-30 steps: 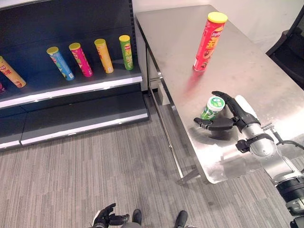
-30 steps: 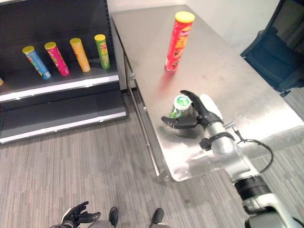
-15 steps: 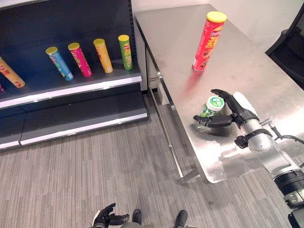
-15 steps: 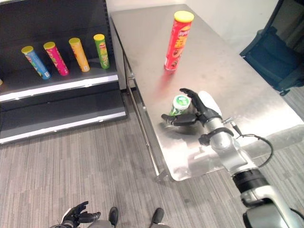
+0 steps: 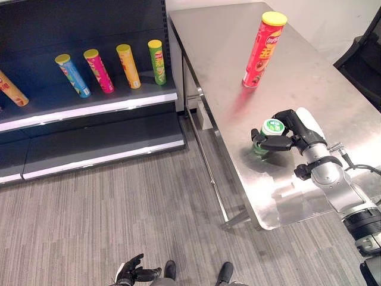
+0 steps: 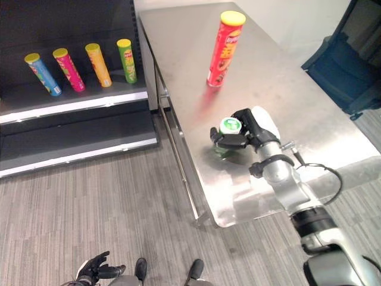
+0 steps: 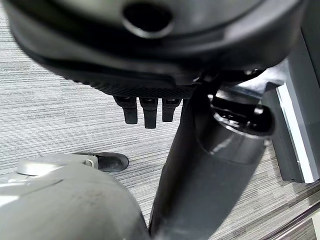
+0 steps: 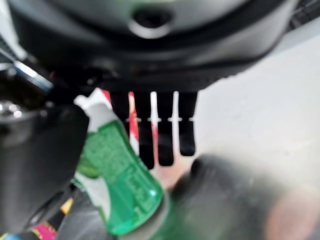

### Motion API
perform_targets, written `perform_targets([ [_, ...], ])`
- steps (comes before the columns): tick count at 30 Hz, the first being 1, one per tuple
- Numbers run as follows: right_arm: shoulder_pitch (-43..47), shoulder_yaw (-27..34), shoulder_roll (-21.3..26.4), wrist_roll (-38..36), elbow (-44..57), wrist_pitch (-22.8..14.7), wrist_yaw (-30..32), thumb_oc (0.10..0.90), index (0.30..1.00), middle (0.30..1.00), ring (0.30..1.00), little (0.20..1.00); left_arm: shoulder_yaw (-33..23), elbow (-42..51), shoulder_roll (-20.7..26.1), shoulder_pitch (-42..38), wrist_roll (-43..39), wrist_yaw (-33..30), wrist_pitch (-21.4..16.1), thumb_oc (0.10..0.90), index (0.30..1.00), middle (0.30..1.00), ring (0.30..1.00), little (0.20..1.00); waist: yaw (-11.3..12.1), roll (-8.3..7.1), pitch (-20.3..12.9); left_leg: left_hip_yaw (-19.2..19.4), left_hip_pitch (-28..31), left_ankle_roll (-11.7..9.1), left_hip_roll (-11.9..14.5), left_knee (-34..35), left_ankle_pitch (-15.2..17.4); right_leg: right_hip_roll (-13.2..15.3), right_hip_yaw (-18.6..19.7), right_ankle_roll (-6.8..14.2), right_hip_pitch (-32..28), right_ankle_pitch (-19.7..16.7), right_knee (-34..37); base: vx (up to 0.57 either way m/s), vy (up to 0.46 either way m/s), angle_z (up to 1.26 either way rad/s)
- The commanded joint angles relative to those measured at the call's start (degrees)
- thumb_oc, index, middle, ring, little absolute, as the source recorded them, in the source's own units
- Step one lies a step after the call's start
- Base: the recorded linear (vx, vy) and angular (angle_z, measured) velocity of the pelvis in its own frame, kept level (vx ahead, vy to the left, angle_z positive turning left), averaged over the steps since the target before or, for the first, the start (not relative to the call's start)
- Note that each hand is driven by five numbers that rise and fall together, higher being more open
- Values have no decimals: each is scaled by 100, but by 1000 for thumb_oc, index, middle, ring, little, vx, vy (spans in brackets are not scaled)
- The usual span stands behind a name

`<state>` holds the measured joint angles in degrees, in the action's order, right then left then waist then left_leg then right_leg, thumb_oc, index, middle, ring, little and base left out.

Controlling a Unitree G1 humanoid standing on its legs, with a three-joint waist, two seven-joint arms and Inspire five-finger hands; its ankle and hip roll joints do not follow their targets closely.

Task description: Put the goods on the table back onto the shelves and tidy them up.

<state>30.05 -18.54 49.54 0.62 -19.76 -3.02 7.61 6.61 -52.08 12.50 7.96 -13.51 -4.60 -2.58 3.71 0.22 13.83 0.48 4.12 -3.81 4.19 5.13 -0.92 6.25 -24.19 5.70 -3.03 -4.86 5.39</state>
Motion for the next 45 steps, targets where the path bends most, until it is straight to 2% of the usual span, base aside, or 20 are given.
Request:
perform_targets([
  [1,335,276,353,-89,496,-242,281,400,300,300,300,300,300,45,274,-119,-113,-128,-134,800,900,900,900,900,39,-305,-185,453,-287,-214,164,-13,-191,58,376,280,-368,507,-39,-12,-34,3],
  [8,-115,1024,430,5,1339,-331,517,400,300,300,300,300,148,133,305,-99,-69,-158,-109,800,900,900,900,900,-2,-325,-178,419,-264,-225,219,-13,-191,0,413,258,-378,544,-39,-8,-33,1],
  [12,-415,1520,440,-117,2011,-496,592,400,300,300,300,300,-15,206,370,-86,-86,-180,-97,800,900,900,900,900,-2,-338,-84,254,-354,-233,303,-13,-259,-112,589,183,-284,574,-39,-37,-94,2],
  [14,-457,1584,445,-148,2104,-530,575,400,300,300,300,300,-56,225,401,-72,-107,-183,-101,800,900,900,900,900,11,-347,-55,234,-350,-238,342,-13,-269,-154,638,152,-266,592,-43,-32,-127,1],
  [15,-499,1679,461,-230,2254,-590,535,400,300,300,300,300,-139,279,409,-50,-196,-181,-112,800,900,900,900,900,67,-401,-6,86,-357,-260,397,-44,-349,-249,730,99,-230,629,-39,-31,-155,-1],
  [19,-501,1739,532,-288,2330,-626,546,400,300,300,300,300,-181,283,398,-39,-303,-189,-121,800,900,900,900,900,91,-429,13,-78,-420,-283,422,-81,-386,-318,707,78,-231,658,-39,-16,-120,-2],
  [21,-496,1758,546,-281,2371,-629,545,400,300,300,300,300,-177,277,380,-19,-299,-157,-95,800,900,900,900,900,92,-409,-1,-65,-440,-295,454,-91,-413,-350,676,62,-251,684,-39,-19,-92,8],
  [25,-708,1981,547,40,2702,-654,568,400,300,300,300,300,-180,192,301,57,-158,-72,-64,800,900,900,900,900,85,-270,-59,43,-369,-367,542,-100,-467,-423,589,23,-363,786,-39,-9,-62,5],
  [27,-734,2001,544,44,2721,-647,564,400,300,300,300,300,-174,192,304,59,-156,-71,-65,800,900,900,900,900,92,-269,-58,41,-364,-369,545,-99,-466,-426,588,21,-368,786,-39,-2,-12,3],
  [28,-845,2153,478,98,2880,-703,602,400,300,300,300,300,-193,129,291,102,-69,-39,-55,800,900,900,900,900,89,-204,-107,73,-309,-387,565,-102,-467,-439,575,6,-425,816,-39,-11,-31,4],
  [31,-840,2167,439,122,2970,-744,609,400,300,300,300,300,-200,137,306,104,-53,-29,-59,800,900,900,900,900,90,-170,-123,82,-293,-396,579,-139,-460,-444,578,-12,-443,821,-39,-8,-13,1],
  [32,-829,2167,429,158,3016,-754,619,400,300,300,300,300,-212,128,313,93,-45,-26,-57,800,900,900,900,900,86,-161,-128,87,-309,-398,580,-211,-441,-446,578,-20,-456,826,-39,-56,-32,-1],
  [33,-846,2219,399,165,3127,-798,652,400,300,300,300,300,-223,141,342,50,-29,-41,-58,800,900,900,900,900,85,-163,-89,73,-477,-400,578,-603,-364,-420,567,-52,-497,833,-39,-118,-60,5],
  [35,-1019,2426,417,209,3365,-828,668,400,300,300,300,300,-228,233,377,-43,-24,-26,-76,800,900,900,900,900,27,-197,54,318,-933,-445,613,-1489,-319,-321,404,-115,-633,876,-39,-114,-43,26],
  [36,-1038,2446,413,210,3380,-822,664,400,300,300,300,300,-223,237,382,-44,-23,-26,-72,800,900,900,900,900,26,-195,57,303,-964,-445,615,-1542,-297,-324,394,-116,-633,877,-39,-53,3,48],
  [39,-1132,2568,375,268,3579,-805,653,400,300,300,300,300,-238,299,350,-25,-3,9,-69,800,900,900,900,900,1,-154,66,668,-1148,-428,832,-2040,-432,-290,262,-138,-755,908,-39,-3,29,47],
  [41,-1044,2502,311,245,3661,-830,618,400,300,300,300,300,-224,281,337,9,50,20,-74,800,900,900,900,900,16,-115,32,765,-1045,-490,1030,-1835,-539,-232,168,-77,-837,895,-39,64,116,16],
  [43,-842,2287,268,149,3698,-878,551,400,300,300,300,300,-249,299,367,67,65,-3,-108,800,900,900,900,900,14,-126,-17,804,-898,-579,1290,-1343,-714,-98,96,39,-790,812,-39,46,148,15],
  [44,-829,2273,268,148,3692,-879,551,400,300,300,300,300,-255,299,364,71,65,-3,-109,800,900,900,900,900,11,-127,-21,815,-875,-582,1288,-1297,-738,-98,101,39,-788,810,-39,37,115,-8],
  [45,-771,2220,292,139,3665,-887,570,400,300,300,300,300,-281,278,382,64,59,-29,-126,800,900,900,900,900,16,-120,-48,818,-857,-636,1417,-1105,-900,-52,79,91,-764,810,-39,41,103,-6],
])
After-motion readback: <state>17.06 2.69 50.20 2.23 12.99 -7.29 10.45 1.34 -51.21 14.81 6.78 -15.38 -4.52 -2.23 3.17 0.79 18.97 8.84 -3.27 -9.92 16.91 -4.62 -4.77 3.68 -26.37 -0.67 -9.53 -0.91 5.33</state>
